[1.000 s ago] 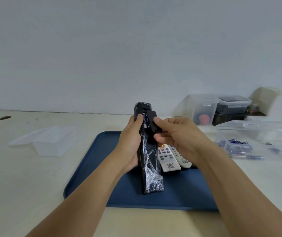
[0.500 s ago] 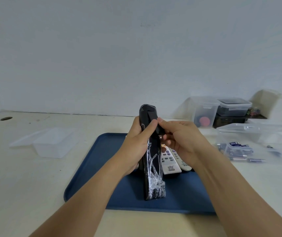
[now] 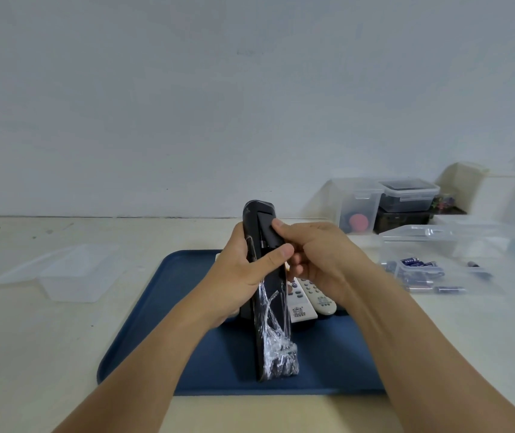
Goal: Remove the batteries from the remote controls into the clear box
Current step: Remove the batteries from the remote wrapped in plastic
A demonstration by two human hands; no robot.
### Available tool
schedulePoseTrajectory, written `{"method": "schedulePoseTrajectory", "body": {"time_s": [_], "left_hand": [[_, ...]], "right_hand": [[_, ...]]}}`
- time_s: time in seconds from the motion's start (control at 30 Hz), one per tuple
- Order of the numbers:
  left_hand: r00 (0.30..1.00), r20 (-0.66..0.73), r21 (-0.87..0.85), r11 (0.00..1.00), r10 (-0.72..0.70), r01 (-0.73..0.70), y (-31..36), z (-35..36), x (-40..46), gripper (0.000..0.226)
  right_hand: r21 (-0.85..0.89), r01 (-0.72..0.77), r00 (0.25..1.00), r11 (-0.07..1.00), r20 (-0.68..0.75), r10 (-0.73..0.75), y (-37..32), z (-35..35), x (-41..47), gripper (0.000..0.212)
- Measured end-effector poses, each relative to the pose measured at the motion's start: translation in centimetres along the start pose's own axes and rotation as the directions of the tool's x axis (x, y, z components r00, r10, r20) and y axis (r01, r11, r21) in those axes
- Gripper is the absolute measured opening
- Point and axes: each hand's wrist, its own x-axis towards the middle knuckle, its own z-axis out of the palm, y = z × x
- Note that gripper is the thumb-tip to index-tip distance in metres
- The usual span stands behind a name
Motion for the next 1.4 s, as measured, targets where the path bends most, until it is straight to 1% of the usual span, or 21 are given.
{"method": "schedulePoseTrajectory", "body": {"time_s": [0.07, 0.17, 0.27, 0.33, 0.4, 0.53, 0.63, 0.7, 0.77, 0.87, 0.97, 1.03, 1.07, 1.17, 1.23, 1.3, 1.37, 1.4], "left_hand": [[1.0, -0.005, -0.019, 1.0, -0.002, 0.002, 0.1, 0.0, 0.0, 0.046], [1.0, 0.005, 0.036, 0.999, -0.008, 0.008, 0.0, 0.0, -0.1, 0.055], [0.997, 0.07, 0.013, 1.0, -0.021, 0.02, -0.3, 0.1, -0.2, 0.048], [0.997, 0.063, -0.011, 0.999, -0.042, 0.043, -0.5, 0.0, -0.1, 0.049], [0.997, 0.051, -0.036, 0.998, -0.058, 0.06, -0.6, -0.3, 0.0, 0.053], [0.995, 0.021, -0.09, 0.991, -0.096, 0.097, -0.4, -0.6, 0.2, 0.05], [0.992, 0.006, -0.141, 0.982, -0.126, 0.126, -0.3, -0.6, 0.2, 0.05], [0.988, 0.033, -0.198, 0.968, -0.149, 0.153, -0.1, -0.6, 0.2, 0.052], [0.985, 0.074, -0.257, 0.951, -0.159, 0.173, 0.0, -0.7, 0.2, 0.052], [0.978, 0.114, -0.306, 0.93, -0.176, 0.204, 0.1, -0.7, 0.2, 0.05], [0.975, 0.145, -0.334, 0.919, -0.17, 0.21, 0.0, -0.5, 0.1, 0.036], [0.975, 0.155, -0.332, 0.921, -0.16, 0.204, -0.1, -0.5, 0.0, 0.026], [0.975, 0.155, -0.331, 0.922, -0.158, 0.202, -0.1, -0.5, 0.0, 0.025], [0.978, 0.137, -0.339, 0.92, -0.156, 0.194, 0.2, -0.5, -0.1, 0.023], [0.98, 0.113, -0.348, 0.917, -0.166, 0.195, 0.3, -0.4, -0.1, 0.021], [0.98, 0.098, -0.356, 0.913, -0.173, 0.197, 0.5, -0.2, -0.2, 0.024], [0.978, 0.115, -0.367, 0.907, -0.174, 0.205, 0.6, -0.1, -0.1, 0.037], [0.975, 0.132, -0.373, 0.903, -0.176, 0.214, 0.7, -0.2, -0.1, 0.043]], "right_hand": [[-0.06, 0.059, 0.998, 0.996, -0.031, -0.061, 0.2, 0.0, 0.1, 0.029], [-0.17, 0.139, 0.986, 0.975, -0.068, -0.153, 0.4, -0.1, 0.1, 0.041], [-0.249, 0.186, 0.972, 0.95, -0.093, -0.215, 0.4, -0.2, 0.2, 0.054], [-0.327, 0.219, 0.955, 0.919, -0.12, -0.27, 0.5, -0.3, 0.4, 0.06], [-0.354, 0.233, 0.945, 0.906, -0.139, -0.297, 0.6, -0.4, 0.5, 0.061], [-0.306, 0.22, 0.948, 0.926, -0.155, -0.277, 0.9, -0.3, 0.9, 0.05], [-0.266, 0.206, 0.966, 0.942, -0.099, -0.239, 1.2, -0.3, 1.1, 0.053], [-0.252, 0.237, 0.967, 0.938, -0.034, -0.253, 1.2, -0.4, 1.1, 0.053], [-0.193, 0.255, 0.967, 0.947, 0.025, -0.255, 1.1, -0.5, 1.0, 0.05], [-0.116, 0.251, 0.968, 0.961, 0.06, -0.245, 0.8, -0.5, 0.8, 0.044], [-0.006, 0.207, 0.977, 0.978, 0.049, -0.207, 0.8, -0.1, 0.5, 0.041], [0.049, 0.189, 0.981, 0.981, 0.031, -0.191, 0.7, 0.2, 0.2, 0.035], [0.064, 0.195, 0.98, 0.979, 0.02, -0.196, 0.7, 0.3, 0.1, 0.034], [0.069, 0.224, 0.975, 0.972, -0.01, -0.224, 0.7, 0.4, 0.1, 0.04], [0.062, 0.211, 0.977, 0.976, -0.001, -0.211, 0.7, 0.4, 0.1, 0.031], [0.033, 0.182, 0.98, 0.983, 0.076, -0.184, 0.7, 0.5, 0.1, 0.024], [0.036, 0.146, 0.975, 0.989, 0.167, -0.15, 0.9, 0.5, 0.1, 0.022], [0.039, 0.129, 0.974, 0.991, 0.184, -0.134, 0.9, 0.5, 0.1, 0.023]]}}
